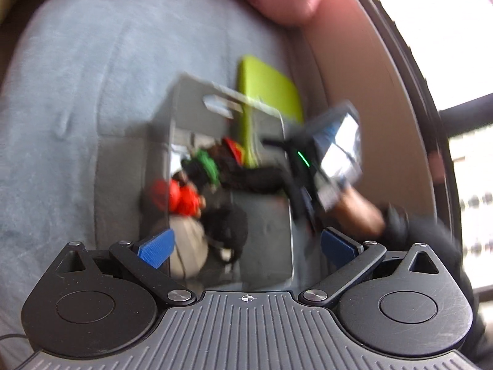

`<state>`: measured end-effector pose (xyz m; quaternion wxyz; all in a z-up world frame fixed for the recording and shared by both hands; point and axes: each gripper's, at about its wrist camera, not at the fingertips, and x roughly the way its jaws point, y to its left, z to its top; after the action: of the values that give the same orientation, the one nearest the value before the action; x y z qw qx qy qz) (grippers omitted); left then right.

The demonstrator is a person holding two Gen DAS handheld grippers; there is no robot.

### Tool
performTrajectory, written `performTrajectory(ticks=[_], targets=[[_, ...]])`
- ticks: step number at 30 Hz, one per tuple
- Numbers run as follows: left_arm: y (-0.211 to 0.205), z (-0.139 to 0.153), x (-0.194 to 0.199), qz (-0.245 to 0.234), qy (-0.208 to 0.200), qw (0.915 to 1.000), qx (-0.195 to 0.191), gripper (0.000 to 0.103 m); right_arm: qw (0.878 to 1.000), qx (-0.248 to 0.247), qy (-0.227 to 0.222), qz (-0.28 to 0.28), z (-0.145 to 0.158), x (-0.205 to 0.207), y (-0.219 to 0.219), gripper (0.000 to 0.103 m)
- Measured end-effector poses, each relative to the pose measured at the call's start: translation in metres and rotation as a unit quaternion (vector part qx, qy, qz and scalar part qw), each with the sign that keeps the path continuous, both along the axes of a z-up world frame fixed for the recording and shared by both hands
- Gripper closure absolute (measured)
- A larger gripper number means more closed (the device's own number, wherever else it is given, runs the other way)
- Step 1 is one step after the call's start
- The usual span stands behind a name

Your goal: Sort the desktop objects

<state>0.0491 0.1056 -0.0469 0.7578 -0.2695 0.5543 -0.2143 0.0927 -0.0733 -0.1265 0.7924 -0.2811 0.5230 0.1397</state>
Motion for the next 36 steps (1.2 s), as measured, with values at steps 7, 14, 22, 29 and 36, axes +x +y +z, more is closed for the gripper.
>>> performTrajectory(ticks=[7, 14, 22, 29, 36], targets=[[-0.012, 0.039, -0.008, 0.204, -0.081, 0.9752, 0.031, 0.000, 0.988, 0.138, -0.015, -0.061, 0.072, -0.030, -0.019, 0.021], [-0.058, 0.073, -0.037, 0.341, -0.183, 0.9219, -0.013, 0.000, 0.910, 0.369, 0.034, -0.187, 0.130, -0.038, -0.090, 0.002], [-0.075, 0.069, -0.066, 0.376, -0.281, 0.8678, -0.163, 0.000, 0.901, 0.325, -0.057, -0.283, 0.127, -0.042, -0.121, 0.000], [-0.008, 0.088, -0.019, 0.215, -0.308, 0.9260, 0.033, 0.000, 0.959, 0.197, -0.017, -0.204, 0.080, -0.032, -0.116, 0.000], [0.048, -0.024, -0.014, 0.128, -0.128, 0.9691, 0.168, 0.000, 0.976, 0.184, 0.021, -0.118, 0.066, -0.026, -0.083, 0.000]])
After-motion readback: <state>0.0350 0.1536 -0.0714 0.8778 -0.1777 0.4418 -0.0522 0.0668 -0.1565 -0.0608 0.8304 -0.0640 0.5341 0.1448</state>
